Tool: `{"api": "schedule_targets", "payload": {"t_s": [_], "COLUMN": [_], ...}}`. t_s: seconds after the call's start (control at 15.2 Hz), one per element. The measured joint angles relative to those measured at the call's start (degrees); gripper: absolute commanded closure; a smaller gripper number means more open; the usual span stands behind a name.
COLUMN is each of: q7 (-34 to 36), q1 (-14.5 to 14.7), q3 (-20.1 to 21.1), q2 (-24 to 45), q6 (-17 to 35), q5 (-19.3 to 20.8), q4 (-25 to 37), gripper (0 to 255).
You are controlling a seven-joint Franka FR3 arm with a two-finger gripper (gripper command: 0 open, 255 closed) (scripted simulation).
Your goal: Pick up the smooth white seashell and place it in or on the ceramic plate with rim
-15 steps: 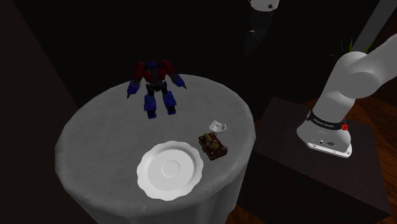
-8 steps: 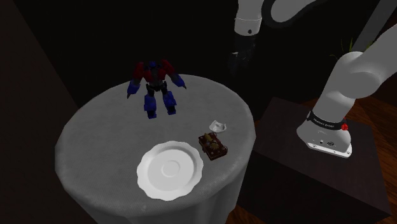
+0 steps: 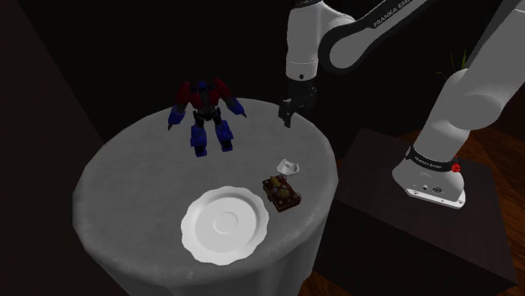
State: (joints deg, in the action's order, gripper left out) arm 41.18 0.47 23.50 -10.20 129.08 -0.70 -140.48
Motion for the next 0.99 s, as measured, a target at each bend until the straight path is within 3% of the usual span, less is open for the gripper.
{"api": "schedule_targets", "payload": {"t_s": [0.46,0.99], "q7": [14.61,19.53], "q1": [0.88,2.28], "q3": [2.29,0.95], "q2": [17.31,24.38], "q6": [6.11,11.61], "q5": [6.82,11.15], "q4": [7.85,8.28], "gripper": [0,0]}}
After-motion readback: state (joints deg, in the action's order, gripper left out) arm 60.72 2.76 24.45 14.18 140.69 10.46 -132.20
